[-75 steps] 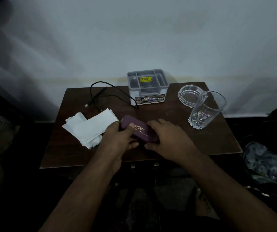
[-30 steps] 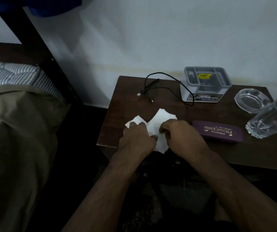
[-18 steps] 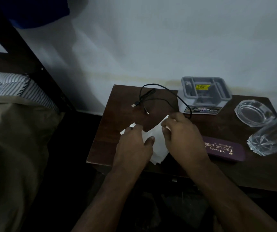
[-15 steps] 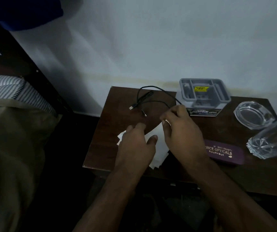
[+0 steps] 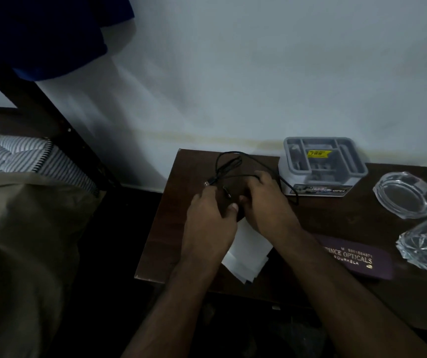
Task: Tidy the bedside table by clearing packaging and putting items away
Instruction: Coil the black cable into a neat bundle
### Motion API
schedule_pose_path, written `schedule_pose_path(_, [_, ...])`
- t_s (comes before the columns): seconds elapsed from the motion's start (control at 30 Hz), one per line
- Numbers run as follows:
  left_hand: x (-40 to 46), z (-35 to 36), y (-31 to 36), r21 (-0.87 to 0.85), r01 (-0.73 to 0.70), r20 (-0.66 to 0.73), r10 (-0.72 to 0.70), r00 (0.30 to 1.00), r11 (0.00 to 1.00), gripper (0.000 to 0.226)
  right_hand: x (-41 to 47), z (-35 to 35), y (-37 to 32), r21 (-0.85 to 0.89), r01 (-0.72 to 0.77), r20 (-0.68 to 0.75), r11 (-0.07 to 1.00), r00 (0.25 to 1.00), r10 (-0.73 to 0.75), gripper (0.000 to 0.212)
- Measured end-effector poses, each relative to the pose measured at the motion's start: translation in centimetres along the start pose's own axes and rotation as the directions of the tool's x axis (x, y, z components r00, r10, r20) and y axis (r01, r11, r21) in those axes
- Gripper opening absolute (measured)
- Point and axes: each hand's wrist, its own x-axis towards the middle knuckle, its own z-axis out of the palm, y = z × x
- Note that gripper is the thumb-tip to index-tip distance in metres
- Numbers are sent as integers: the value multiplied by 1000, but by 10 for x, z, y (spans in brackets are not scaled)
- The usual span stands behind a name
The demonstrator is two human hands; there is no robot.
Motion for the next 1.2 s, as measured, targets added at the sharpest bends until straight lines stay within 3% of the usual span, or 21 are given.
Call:
schedule_pose_path(0.13, [9, -5, -7, -69, 36, -26, -38, 999, 997, 49, -1, -10, -13, 119, 188, -215, 975, 963, -160, 36])
schedule_pose_path(0.23, [14, -12, -10, -163, 55, -82, -69, 994, 985, 85, -6, -20, -24, 63, 382, -347, 922, 875, -338, 35])
schedule_pose_path(0.37, [10, -31, -7, -315, 36, -219, -110, 970, 948, 98, -21, -36, -48, 27, 562, -402, 827, 763, -506, 29])
schedule_pose_path(0.43, [1, -45, -1, -314, -43, -368, -79, 927, 949, 85, -36, -48, -61, -16, 620, -406, 784, 713, -572, 27])
schedule_pose_path(0.5, [-13, -63, 4, -282, -190, -542, 7, 840, 940, 49, -56, -60, -71, -43, 656, -419, 754, 673, -609, 24])
schedule_pose_path(0.57, [-34, -78, 2, -255, -309, -607, 97, 789, 916, 16, -82, -72, -80, -15, 662, -417, 749, 677, -607, 23])
schedule_pose_path(0.73, [-109, -84, -3, -342, -360, -499, 157, 852, 868, 11, -161, -82, -107, 116, 575, -461, 810, 753, -468, 23])
schedule_pose_path(0.83, [-153, -84, -2, -534, -256, -402, 24, 915, 806, 12, -208, -79, -114, 233, 437, -427, 869, 848, -312, 24])
schedule_pose_path(0.9, [-183, -80, -4, -653, -163, -279, -35, 960, 740, 14, -242, -72, -106, 236, 390, -366, 890, 884, -291, 25])
schedule_pose_path(1.0, [-232, -68, -5, -707, -60, -106, -22, 994, 705, 22, -296, -61, -89, 198, 363, -296, 911, 908, -298, 22])
schedule_pose_path(1.1, [-254, -59, 2, -829, 33, 54, 20, 998, 558, 31, -311, -67, -71, 198, 329, -340, 923, 907, -251, 20])
schedule_pose_path(1.17, [-264, -55, 11, -873, 64, 114, 75, 991, 484, 39, -325, -76, -61, 298, 266, -404, 917, 905, -131, 20])
schedule_pose_path(1.2, [-270, -53, 15, -864, 56, 120, 98, 988, 500, 40, -335, -79, -58, 385, 228, -416, 894, 908, -52, 21])
